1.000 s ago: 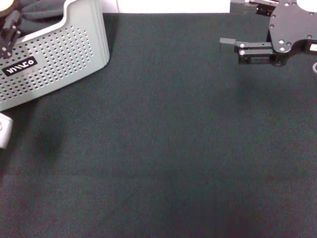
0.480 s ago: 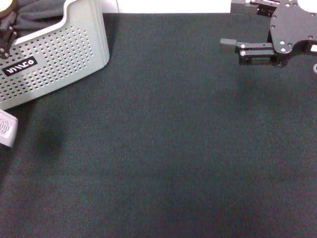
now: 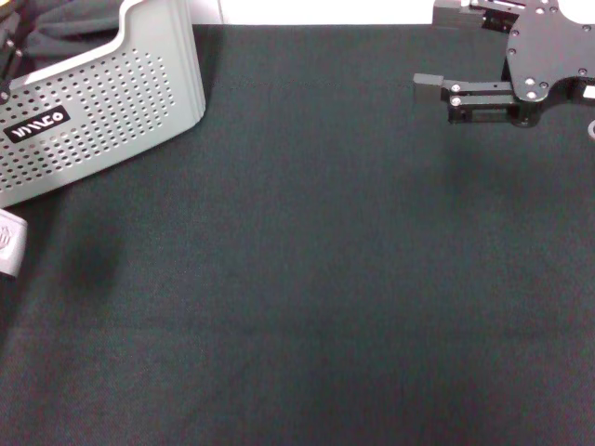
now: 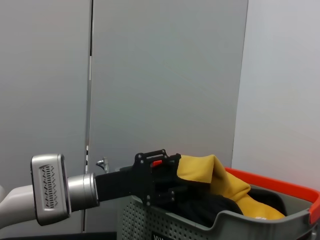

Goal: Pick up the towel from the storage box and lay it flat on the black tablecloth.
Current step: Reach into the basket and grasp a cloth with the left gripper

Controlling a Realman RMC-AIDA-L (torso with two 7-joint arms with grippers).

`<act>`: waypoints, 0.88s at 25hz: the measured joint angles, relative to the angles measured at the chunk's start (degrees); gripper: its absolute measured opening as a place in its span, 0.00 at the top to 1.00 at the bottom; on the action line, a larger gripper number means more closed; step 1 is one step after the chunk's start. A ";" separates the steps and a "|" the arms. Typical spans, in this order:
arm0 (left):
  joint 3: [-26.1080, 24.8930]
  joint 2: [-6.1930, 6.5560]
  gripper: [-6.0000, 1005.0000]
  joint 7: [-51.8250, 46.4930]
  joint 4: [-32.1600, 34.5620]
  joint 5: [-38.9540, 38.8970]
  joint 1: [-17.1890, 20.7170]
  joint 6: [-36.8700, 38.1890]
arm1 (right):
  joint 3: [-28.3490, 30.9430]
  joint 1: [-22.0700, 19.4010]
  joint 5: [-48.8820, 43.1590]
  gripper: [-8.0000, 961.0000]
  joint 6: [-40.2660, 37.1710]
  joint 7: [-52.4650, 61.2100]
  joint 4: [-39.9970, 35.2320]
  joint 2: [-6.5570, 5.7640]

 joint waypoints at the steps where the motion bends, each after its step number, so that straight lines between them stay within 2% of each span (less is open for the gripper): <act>1: 0.03 0.00 0.33 0.04 -0.16 0.00 -0.12 0.02 | 0.00 -0.02 0.00 0.16 -0.03 0.00 -0.01 0.01; 4: 0.75 0.05 0.34 0.82 -1.14 -0.02 -0.54 0.08 | 0.00 -0.06 0.00 0.16 -0.07 -0.01 -0.06 0.03; 10: 1.52 0.03 0.52 1.08 -2.03 -0.10 -1.29 0.38 | 0.00 -0.30 0.00 0.16 -0.18 -0.02 -0.22 0.04; 16: 1.45 0.07 0.65 1.74 -6.58 -3.04 -4.05 4.89 | 0.65 -0.38 0.13 0.17 -1.05 0.01 -0.30 0.04; 21: 1.31 0.18 0.76 3.29 -7.97 -4.73 -5.09 5.73 | 1.17 -0.51 0.15 0.17 -1.85 0.02 -0.29 0.05; 22: 1.30 0.18 0.83 3.39 -8.07 -5.07 -5.21 5.68 | 1.24 -0.53 0.15 0.17 -1.90 0.03 -0.30 0.07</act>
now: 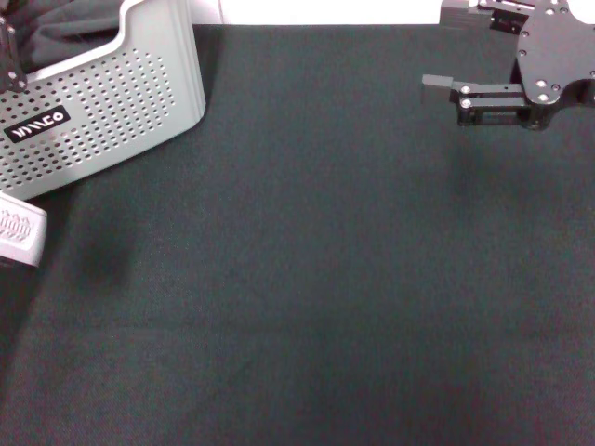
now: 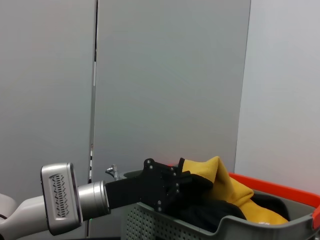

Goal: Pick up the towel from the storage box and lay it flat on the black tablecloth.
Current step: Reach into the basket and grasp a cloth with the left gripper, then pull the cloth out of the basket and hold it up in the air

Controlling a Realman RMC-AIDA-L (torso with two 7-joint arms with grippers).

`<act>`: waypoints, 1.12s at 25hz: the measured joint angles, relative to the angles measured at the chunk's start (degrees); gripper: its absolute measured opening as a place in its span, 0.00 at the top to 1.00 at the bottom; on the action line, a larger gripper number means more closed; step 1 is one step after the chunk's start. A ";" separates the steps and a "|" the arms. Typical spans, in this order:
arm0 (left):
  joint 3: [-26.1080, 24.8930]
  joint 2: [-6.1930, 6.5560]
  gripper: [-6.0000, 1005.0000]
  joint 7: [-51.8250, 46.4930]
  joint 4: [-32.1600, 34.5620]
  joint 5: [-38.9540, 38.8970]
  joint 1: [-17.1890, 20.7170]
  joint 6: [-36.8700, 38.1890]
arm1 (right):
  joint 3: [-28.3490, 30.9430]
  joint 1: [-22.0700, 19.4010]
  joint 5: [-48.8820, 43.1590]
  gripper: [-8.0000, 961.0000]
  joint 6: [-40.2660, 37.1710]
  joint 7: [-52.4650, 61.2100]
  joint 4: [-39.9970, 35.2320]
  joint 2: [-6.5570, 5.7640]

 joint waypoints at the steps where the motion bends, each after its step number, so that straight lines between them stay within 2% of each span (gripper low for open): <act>1: 0.01 0.00 0.89 0.04 -0.02 -0.40 -0.02 0.00 | 0.06 -0.02 0.00 0.17 -0.04 0.00 0.00 0.02; 2: 0.10 -0.01 0.96 0.07 -0.03 -0.90 -0.03 0.04 | 0.08 -0.03 0.00 0.17 -0.08 0.01 0.00 0.03; 7: 0.26 -0.22 0.98 -2.17 -0.05 -2.46 0.15 3.23 | 0.08 -0.06 0.00 0.17 -0.14 0.03 0.01 0.06; 11: 2.43 -0.14 0.98 -12.93 1.74 -4.15 1.57 7.89 | 0.08 -0.06 0.00 0.17 -0.20 0.00 0.03 0.06; 13: 4.77 0.17 0.98 -19.29 4.49 -5.12 3.08 8.58 | 0.08 -0.06 0.00 0.17 -0.21 0.03 0.03 0.06; 19: 12.27 0.35 0.98 -27.51 14.00 -4.82 7.52 8.24 | 0.10 -0.06 0.00 0.17 -0.20 0.19 0.05 0.05; 28: 14.23 0.43 0.98 -40.42 31.67 -0.06 14.73 7.03 | 0.17 -0.14 0.00 0.17 -0.41 0.07 0.48 0.05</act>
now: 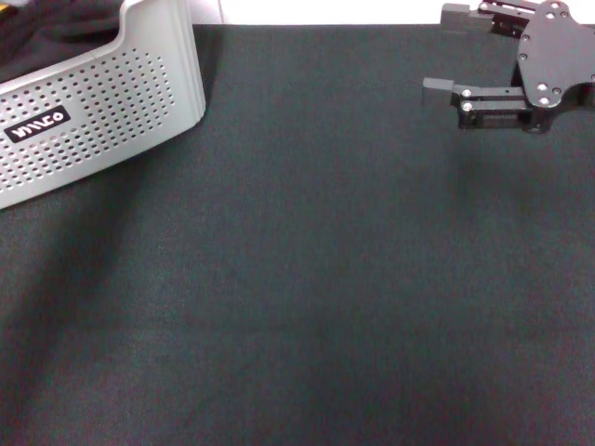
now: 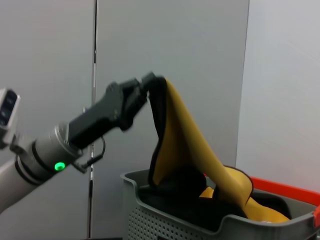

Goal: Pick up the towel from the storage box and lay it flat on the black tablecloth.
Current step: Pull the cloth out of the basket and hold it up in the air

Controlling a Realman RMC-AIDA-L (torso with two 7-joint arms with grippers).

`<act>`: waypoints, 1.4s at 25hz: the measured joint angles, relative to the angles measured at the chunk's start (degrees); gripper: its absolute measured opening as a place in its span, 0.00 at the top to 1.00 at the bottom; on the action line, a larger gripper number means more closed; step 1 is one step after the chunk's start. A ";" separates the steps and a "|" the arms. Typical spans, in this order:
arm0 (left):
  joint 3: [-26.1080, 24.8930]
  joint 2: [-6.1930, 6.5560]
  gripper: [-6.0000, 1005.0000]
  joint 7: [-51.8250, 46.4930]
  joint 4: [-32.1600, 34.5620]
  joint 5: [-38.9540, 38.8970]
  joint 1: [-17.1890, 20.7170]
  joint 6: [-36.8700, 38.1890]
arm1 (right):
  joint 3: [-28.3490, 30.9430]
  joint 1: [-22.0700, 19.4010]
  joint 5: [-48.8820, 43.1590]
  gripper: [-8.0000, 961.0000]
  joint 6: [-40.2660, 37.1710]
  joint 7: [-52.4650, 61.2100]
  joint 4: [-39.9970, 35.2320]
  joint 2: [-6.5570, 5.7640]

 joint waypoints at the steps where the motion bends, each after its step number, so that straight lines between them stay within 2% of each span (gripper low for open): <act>1: 0.01 0.00 0.98 -1.39 1.49 0.36 0.61 -0.46 | 0.00 0.00 0.01 0.17 -0.06 -0.01 0.02 0.00; 9: -0.93 0.20 0.98 -12.97 7.92 5.55 1.77 -1.24 | 0.09 -1.12 0.71 0.17 -0.67 -0.17 -0.26 0.00; 15: -4.23 0.26 0.98 -27.99 11.86 12.36 1.49 -1.40 | 0.08 -0.92 1.29 0.17 -1.57 -0.20 0.06 0.00; 23: -2.28 0.13 0.98 -29.63 15.30 16.35 1.28 -2.38 | -0.82 -0.51 4.16 0.17 -6.20 -0.10 0.26 0.47; 29: -0.17 0.06 0.98 -29.71 19.30 17.56 1.33 -5.93 | -5.31 -0.22 7.33 0.17 -6.88 -0.31 1.20 0.62; 35: 0.94 -0.06 0.98 -29.37 20.30 17.70 0.99 -7.27 | -9.72 0.77 10.30 0.17 -6.32 -1.44 3.54 0.73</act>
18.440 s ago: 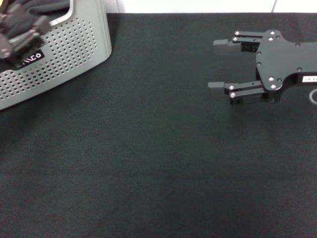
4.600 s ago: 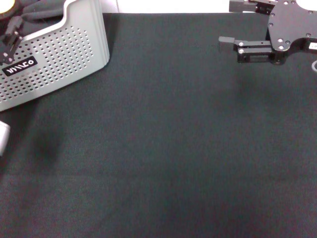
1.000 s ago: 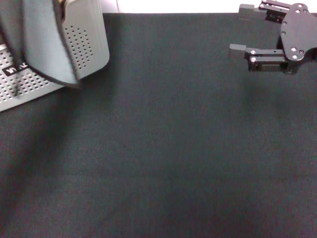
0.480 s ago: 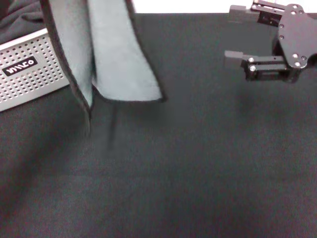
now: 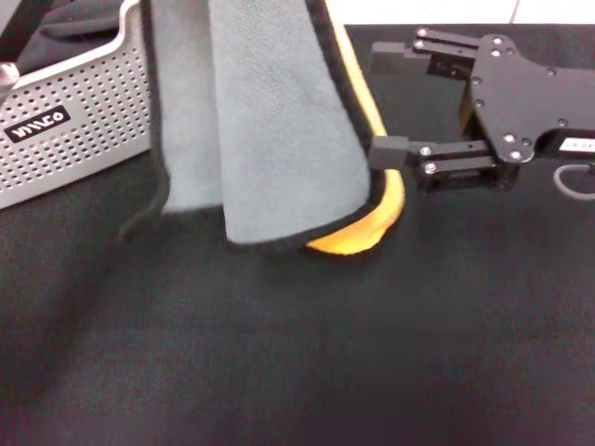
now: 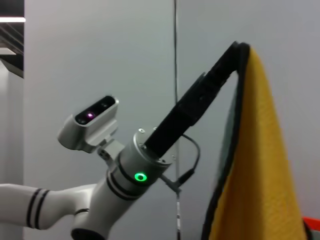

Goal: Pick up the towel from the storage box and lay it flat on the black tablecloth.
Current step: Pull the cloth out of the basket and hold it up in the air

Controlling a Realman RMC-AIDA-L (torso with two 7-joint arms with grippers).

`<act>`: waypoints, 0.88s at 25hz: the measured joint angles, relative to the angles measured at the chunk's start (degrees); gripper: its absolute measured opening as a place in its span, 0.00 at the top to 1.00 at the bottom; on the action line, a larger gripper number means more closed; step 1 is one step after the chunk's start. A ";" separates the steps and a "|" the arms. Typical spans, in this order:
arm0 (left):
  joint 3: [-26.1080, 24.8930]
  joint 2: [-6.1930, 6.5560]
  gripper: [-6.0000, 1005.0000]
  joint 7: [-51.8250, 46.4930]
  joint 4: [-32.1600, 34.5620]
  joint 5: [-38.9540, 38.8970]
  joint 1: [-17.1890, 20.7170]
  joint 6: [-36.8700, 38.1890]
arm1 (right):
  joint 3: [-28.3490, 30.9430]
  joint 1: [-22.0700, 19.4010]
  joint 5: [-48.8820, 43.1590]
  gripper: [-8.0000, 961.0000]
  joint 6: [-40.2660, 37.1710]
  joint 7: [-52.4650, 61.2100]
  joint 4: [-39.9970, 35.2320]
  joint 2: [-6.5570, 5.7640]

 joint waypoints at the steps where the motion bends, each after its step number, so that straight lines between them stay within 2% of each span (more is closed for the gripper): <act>1: 0.02 0.00 0.98 0.00 0.02 0.00 -0.08 -0.01 | -0.53 0.22 0.40 0.17 0.01 -0.12 0.43 0.04; 7: 0.59 -0.03 0.98 0.45 0.00 -0.24 -0.75 -0.02 | -3.08 2.00 1.55 0.17 0.30 -0.99 3.86 0.07; 15: 0.74 -0.17 0.98 1.04 -0.18 -0.40 -2.11 -0.20 | -3.20 6.20 1.81 0.17 0.66 -3.59 10.70 0.06; 22: 0.75 -0.21 0.98 1.75 -0.30 -0.58 -3.16 -0.81 | -5.33 7.50 2.13 0.17 1.91 -3.66 12.71 0.06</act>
